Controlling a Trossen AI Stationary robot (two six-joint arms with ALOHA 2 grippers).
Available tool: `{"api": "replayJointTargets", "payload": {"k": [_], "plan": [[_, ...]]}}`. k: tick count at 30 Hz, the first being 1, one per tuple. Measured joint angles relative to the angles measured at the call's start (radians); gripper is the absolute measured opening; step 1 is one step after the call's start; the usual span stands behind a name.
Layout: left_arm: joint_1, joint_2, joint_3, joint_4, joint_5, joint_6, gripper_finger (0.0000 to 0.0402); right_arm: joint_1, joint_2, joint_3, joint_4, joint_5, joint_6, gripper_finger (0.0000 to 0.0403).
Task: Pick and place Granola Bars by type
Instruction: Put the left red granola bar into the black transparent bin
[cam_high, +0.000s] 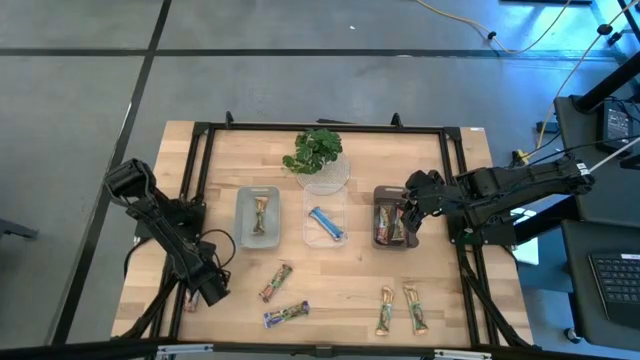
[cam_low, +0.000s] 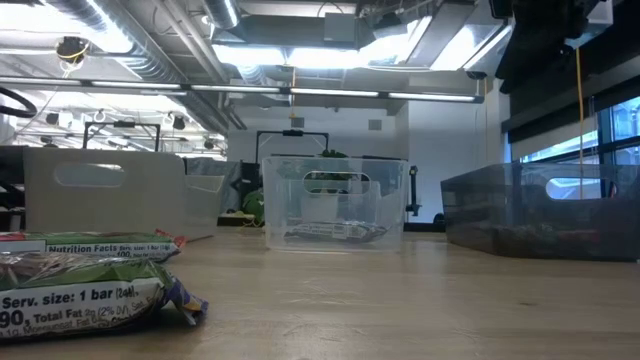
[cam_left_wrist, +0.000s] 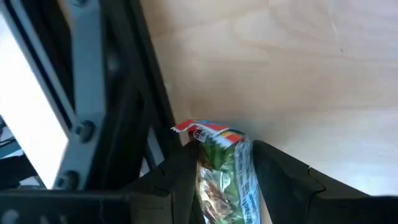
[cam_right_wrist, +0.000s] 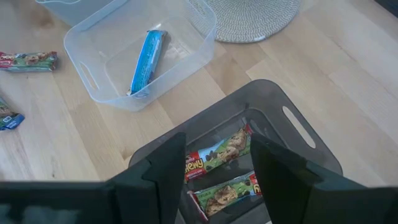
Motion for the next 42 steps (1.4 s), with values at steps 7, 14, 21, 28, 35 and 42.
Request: {"api": "replayJointTargets", "payload": {"k": [7,14,21,28,35,42], "plan": [[0.009,0.003,0.000,0.054,-0.039,-0.003,0.0153,0.000,0.000,0.000,0.000,0.000,-0.003,0.0182],[0.011,0.004,0.002,0.070,-0.068,0.031,0.0146,0.000,0.000,0.000,0.000,0.001,-0.003,0.0182],[0.002,0.005,0.002,0.069,-0.072,0.090,0.0145,0.000,0.000,0.000,0.000,0.001,-0.004,0.0182],[-0.012,0.005,0.002,0.063,-0.072,0.040,0.0145,0.000,0.000,0.000,0.000,0.001,-0.005,0.0182],[-0.012,0.006,0.002,0.061,-0.072,0.049,0.0145,0.000,0.000,0.000,0.000,0.001,-0.029,0.0182],[-0.012,0.006,0.001,0.059,-0.071,0.048,0.0144,0.000,0.000,0.000,0.000,0.001,-0.030,0.0182]]}}
